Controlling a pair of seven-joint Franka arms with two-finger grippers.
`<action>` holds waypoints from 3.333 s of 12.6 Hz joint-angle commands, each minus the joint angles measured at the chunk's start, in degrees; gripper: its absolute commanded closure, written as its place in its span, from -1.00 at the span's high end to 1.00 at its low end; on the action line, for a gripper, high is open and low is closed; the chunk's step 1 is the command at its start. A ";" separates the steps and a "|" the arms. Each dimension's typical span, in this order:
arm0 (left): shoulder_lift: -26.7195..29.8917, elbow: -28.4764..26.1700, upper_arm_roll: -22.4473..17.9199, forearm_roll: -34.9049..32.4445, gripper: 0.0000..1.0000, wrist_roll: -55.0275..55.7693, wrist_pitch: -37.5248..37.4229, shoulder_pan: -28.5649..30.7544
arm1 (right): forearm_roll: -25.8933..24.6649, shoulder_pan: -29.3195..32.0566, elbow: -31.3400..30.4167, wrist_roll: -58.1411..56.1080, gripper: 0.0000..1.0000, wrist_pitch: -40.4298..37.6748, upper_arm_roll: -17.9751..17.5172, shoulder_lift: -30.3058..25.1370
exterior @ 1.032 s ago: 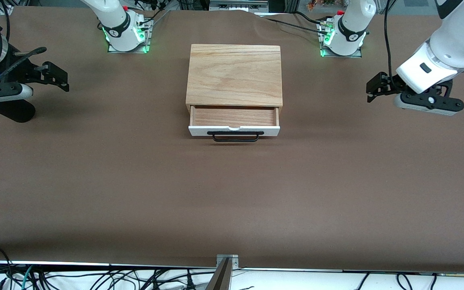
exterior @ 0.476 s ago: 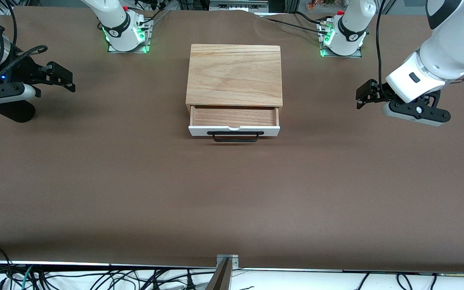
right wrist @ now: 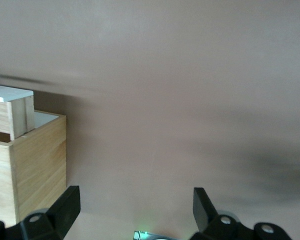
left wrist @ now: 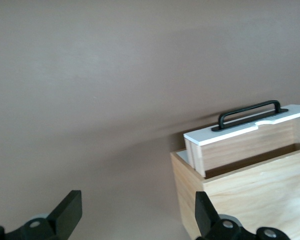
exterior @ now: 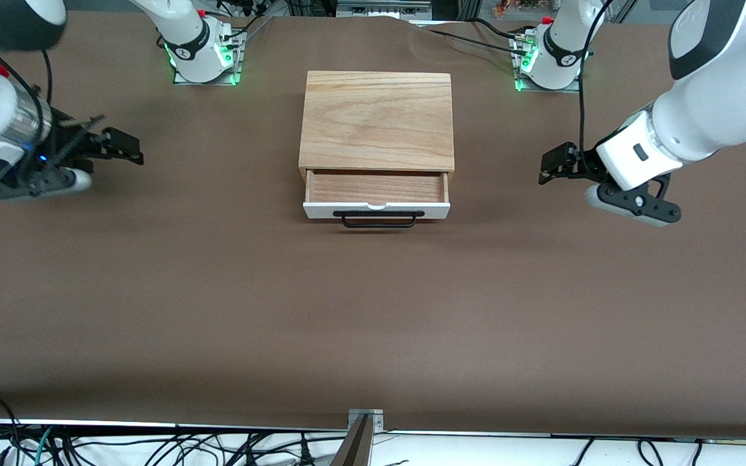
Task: Close drawer with both arms simultaneously
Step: 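Move the right gripper and the left gripper toward the drawer front, then place both grippers against the white drawer front beside the handle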
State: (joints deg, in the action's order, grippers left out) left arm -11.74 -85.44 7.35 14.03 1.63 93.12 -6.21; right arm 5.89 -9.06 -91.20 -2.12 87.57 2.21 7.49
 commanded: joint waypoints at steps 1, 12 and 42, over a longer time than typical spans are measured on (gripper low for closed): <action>-4.51 3.60 0.03 4.67 1.00 -0.84 -0.58 -0.29 | 1.40 -2.44 0.76 0.01 1.00 -0.82 -0.71 2.17; -19.10 3.70 1.96 10.58 1.00 -3.21 21.82 -8.82 | 28.72 -9.74 4.71 -1.58 1.00 18.13 -1.59 20.53; -24.12 -2.00 2.40 14.80 1.00 -16.86 19.21 -11.11 | 43.15 -15.73 0.14 -9.14 1.00 19.48 -0.19 28.90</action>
State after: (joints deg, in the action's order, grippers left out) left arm -37.52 -85.65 9.95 26.99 -16.01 113.64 -17.24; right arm 48.62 -24.86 -90.04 -10.13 108.48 2.08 37.14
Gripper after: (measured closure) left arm 0.000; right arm 0.000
